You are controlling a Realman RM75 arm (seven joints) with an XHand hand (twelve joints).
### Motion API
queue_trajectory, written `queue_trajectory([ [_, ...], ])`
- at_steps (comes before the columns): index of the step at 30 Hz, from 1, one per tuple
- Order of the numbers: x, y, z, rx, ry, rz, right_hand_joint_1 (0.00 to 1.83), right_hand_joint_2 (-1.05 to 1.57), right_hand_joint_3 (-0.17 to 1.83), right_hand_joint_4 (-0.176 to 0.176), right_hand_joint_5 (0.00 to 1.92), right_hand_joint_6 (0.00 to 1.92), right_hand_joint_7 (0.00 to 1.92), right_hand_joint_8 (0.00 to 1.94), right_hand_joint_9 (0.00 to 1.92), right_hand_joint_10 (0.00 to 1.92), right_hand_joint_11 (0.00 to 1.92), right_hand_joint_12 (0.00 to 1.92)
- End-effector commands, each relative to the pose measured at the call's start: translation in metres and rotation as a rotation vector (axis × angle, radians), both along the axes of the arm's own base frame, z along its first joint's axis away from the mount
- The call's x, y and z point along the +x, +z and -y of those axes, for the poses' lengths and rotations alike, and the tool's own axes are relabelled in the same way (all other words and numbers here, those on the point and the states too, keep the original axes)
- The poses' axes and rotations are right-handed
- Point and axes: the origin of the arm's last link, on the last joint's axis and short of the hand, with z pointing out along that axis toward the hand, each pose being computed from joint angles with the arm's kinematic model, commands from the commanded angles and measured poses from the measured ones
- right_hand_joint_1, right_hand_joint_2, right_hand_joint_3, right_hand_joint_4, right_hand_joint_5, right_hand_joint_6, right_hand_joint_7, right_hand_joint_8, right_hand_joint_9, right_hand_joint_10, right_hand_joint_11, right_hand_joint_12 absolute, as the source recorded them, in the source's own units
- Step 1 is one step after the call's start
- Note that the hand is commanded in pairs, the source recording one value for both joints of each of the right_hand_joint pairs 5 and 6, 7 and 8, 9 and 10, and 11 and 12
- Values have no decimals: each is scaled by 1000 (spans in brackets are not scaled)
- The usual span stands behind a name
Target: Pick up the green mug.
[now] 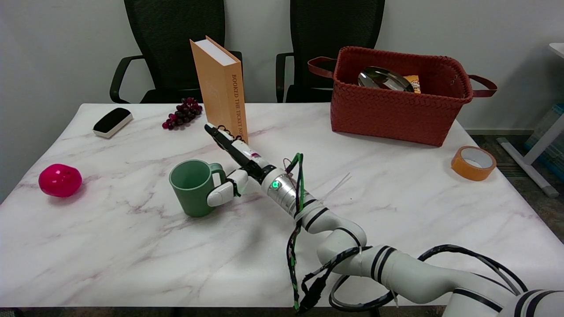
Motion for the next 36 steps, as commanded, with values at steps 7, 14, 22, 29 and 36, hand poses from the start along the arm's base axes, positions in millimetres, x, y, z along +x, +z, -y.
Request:
queue_trajectory([
  [7, -27, -22, 5, 14, -17, 20, 880, -502, 348, 0, 0, 0, 0, 0, 0, 0, 0, 0],
  [14, -35, -23, 5, 14, -33, -3, 912, -599, 422, 0, 0, 0, 0, 0, 0, 0, 0, 0],
  [22, -36, -26, 6, 14, -36, -4, 922, -646, 419, 0, 0, 0, 0, 0, 0, 0, 0, 0],
  [29, -37, -27, 7, 13, -44, -8, 936, -659, 403, 0, 1, 1, 0, 0, 0, 0, 0, 0],
  [36, -38, -28, 7, 11, -50, -13, 962, -659, 429, 0, 25, 25, 0, 0, 0, 0, 0, 0],
])
